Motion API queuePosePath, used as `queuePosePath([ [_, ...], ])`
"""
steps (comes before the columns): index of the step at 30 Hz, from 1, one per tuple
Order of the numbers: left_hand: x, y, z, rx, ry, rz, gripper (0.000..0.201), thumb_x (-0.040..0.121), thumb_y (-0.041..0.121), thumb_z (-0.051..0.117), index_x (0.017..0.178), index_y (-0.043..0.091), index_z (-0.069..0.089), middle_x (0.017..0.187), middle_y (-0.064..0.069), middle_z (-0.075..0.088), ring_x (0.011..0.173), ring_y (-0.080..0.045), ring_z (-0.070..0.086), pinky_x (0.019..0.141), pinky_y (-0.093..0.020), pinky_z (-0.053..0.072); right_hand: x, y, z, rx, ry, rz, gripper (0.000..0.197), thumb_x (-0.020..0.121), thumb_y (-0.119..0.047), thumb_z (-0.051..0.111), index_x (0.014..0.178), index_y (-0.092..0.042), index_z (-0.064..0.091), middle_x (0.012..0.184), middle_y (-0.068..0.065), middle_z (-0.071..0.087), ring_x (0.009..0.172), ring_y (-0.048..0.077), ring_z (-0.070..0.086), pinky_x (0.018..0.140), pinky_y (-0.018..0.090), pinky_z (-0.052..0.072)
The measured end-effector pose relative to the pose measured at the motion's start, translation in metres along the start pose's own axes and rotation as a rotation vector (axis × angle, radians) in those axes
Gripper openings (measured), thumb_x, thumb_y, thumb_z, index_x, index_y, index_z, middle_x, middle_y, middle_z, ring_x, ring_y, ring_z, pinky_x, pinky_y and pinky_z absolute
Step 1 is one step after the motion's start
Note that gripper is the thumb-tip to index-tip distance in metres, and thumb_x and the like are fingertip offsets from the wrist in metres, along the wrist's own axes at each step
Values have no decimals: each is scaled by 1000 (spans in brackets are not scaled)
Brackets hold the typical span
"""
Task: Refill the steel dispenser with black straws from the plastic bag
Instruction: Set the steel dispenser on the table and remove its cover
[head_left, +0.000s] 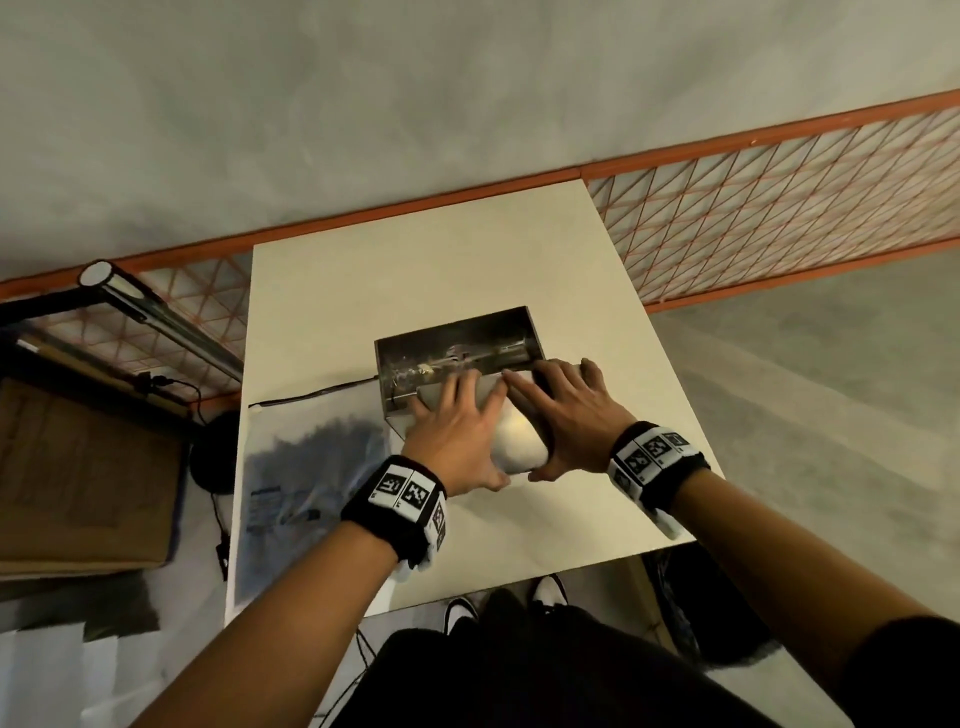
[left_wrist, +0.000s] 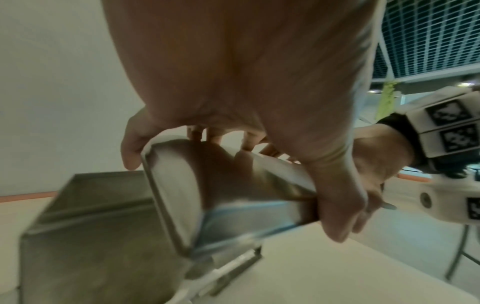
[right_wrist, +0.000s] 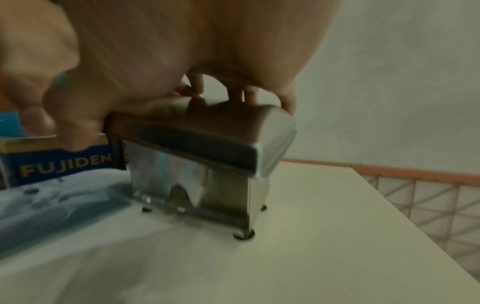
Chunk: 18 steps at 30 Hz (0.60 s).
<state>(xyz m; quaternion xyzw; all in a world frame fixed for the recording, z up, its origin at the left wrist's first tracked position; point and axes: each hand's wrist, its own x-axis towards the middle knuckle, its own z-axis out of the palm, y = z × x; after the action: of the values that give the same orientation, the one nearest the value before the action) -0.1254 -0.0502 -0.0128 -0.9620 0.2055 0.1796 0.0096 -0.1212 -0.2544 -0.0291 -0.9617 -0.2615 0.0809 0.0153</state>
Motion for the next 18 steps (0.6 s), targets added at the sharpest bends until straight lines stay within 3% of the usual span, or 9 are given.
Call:
queuePosePath([
  [6,1,30,37,-30,-68,77,127,64,70,81,158,27,7,163,-8,9,150,-35,13,110,-74,28,-38,8,32,14,-90,45,131,49,-88,59,153,-28,7,136,15,40,123,37,42,100,61,31],
  [13,15,57,97,-148,-188,142,132,61,70,82,159,30,2,156,-7,15,144,-34,20,115,-59,34,-73,28,72,21,-283,69,131,48,-88,62,151,-37,0,141,12,33,127,35,35,103,66,27],
  [18,32,95,120,-136,-211,149,128,58,67,83,157,26,11,151,-10,23,140,-34,25,111,-56,37,-86,40,94,-20,-384,123,140,40,-85,68,150,-35,-1,135,12,36,121,33,38,93,62,36],
])
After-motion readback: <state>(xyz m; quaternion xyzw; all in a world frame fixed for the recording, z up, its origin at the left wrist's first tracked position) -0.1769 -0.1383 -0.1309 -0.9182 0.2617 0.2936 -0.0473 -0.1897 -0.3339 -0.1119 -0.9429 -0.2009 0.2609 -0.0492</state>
